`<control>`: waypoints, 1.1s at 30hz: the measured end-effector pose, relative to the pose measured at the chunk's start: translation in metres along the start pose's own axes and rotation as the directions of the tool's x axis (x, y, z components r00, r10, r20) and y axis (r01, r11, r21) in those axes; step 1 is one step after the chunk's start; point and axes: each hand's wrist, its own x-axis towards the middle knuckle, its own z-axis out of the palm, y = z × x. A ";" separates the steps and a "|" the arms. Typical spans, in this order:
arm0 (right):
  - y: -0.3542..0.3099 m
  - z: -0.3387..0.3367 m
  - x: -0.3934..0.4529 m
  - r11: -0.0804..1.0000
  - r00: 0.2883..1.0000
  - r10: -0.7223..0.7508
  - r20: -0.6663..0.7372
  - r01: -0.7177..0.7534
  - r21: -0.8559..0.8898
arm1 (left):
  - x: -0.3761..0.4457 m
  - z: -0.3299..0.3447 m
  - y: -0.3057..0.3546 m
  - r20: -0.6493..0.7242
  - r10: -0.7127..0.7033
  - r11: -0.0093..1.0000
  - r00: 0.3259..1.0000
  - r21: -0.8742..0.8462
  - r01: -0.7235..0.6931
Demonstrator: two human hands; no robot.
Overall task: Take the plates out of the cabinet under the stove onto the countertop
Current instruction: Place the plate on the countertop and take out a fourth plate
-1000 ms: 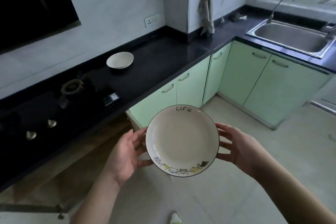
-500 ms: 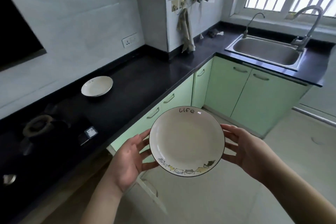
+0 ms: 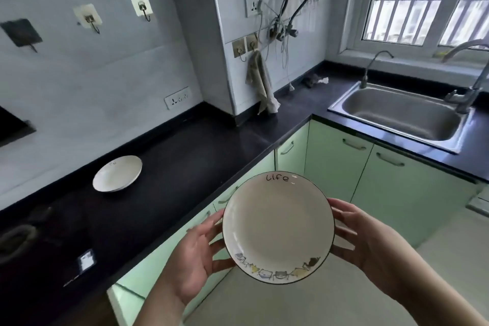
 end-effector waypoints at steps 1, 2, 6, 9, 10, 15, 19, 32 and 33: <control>-0.009 -0.005 0.011 1.000 1.000 0.008 0.017 -0.008 -0.008 | 0.006 0.007 0.004 -0.009 0.010 1.000 1.000 0.006 -0.010; -0.016 -0.008 0.023 1.000 0.999 0.017 0.036 -0.016 -0.016 | 0.010 0.013 0.010 -0.016 0.018 1.000 1.000 0.014 -0.018; -0.037 -0.004 0.067 0.998 0.990 0.053 0.130 -0.049 -0.030 | 0.023 0.019 0.031 -0.065 0.063 0.998 0.996 0.032 -0.061; -0.043 0.013 0.103 0.996 0.983 0.090 0.161 -0.085 -0.042 | 0.029 0.009 0.046 -0.149 0.113 0.993 0.982 -0.005 -0.115; -0.044 0.022 0.115 0.994 0.979 0.102 0.175 -0.094 -0.052 | 0.031 0.002 0.051 -0.181 0.120 0.992 0.976 -0.022 -0.126; -0.046 0.070 0.171 0.989 0.956 0.118 0.269 -0.089 -0.117 | 0.049 -0.040 0.069 -0.276 0.161 0.982 0.948 -0.054 -0.182; -0.048 0.109 0.221 0.984 0.949 0.117 0.294 -0.070 -0.164 | 0.077 -0.078 0.084 -0.336 0.193 0.968 0.922 -0.090 -0.236; -0.044 0.209 0.337 0.959 0.932 0.178 0.315 -0.093 -0.267 | 0.161 -0.187 0.148 -0.377 0.127 0.974 0.917 -0.127 -0.187; -0.042 0.213 0.346 0.959 0.932 0.189 0.309 -0.108 -0.262 | 0.167 -0.191 0.150 -0.381 0.120 0.973 0.917 -0.137 -0.185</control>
